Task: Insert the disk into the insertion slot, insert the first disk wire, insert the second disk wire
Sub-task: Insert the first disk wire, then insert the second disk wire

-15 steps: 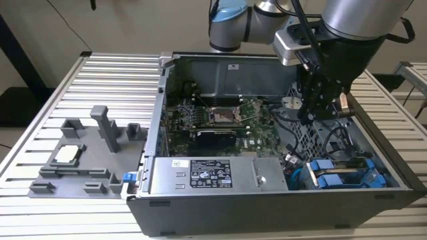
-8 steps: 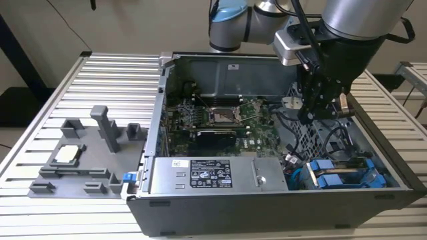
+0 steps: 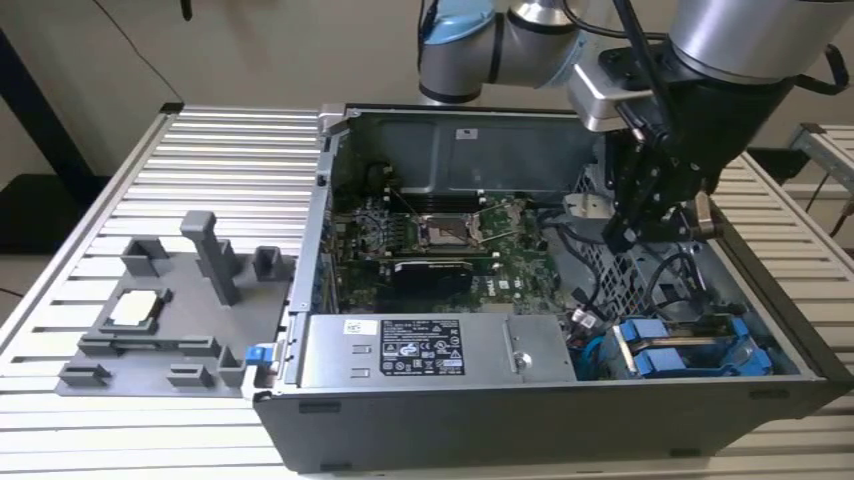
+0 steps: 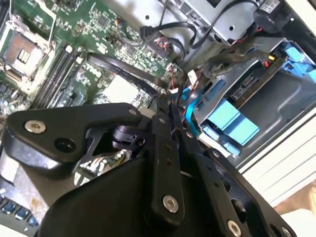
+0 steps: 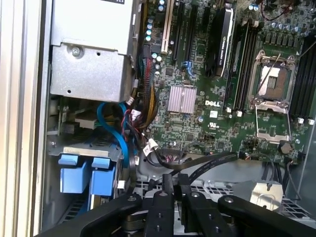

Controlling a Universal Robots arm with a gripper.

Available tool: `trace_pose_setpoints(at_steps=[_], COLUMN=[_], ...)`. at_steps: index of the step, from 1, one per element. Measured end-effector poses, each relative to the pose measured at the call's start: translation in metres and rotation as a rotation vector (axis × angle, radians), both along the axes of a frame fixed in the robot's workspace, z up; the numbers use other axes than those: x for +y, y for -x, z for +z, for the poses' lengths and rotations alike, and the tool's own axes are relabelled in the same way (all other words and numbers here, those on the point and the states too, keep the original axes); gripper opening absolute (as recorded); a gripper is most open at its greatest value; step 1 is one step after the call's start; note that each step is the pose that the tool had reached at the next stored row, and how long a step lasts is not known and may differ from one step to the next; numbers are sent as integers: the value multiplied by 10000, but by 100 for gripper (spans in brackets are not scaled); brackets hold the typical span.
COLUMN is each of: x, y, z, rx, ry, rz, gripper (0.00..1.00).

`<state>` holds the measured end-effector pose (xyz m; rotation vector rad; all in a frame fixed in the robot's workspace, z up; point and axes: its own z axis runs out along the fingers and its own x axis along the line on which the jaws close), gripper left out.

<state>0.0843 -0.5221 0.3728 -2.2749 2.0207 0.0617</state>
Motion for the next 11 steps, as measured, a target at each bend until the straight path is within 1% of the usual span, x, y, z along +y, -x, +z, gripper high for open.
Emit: trace_pose_setpoints(at_steps=[1, 2, 6, 7, 9, 11], x=[-13, -28, -97, -116, -160, -205], y=[-23, -48, -145, -170, -222, -278], z=[-1, -4, -8, -10, -12, -16], rx=[95, 206, 594, 681, 823, 945], ry=[4, 5, 12, 13, 14, 13], rz=[-1, -1, -1, 0, 0, -1], gripper=[16, 16, 16, 16, 16, 16])
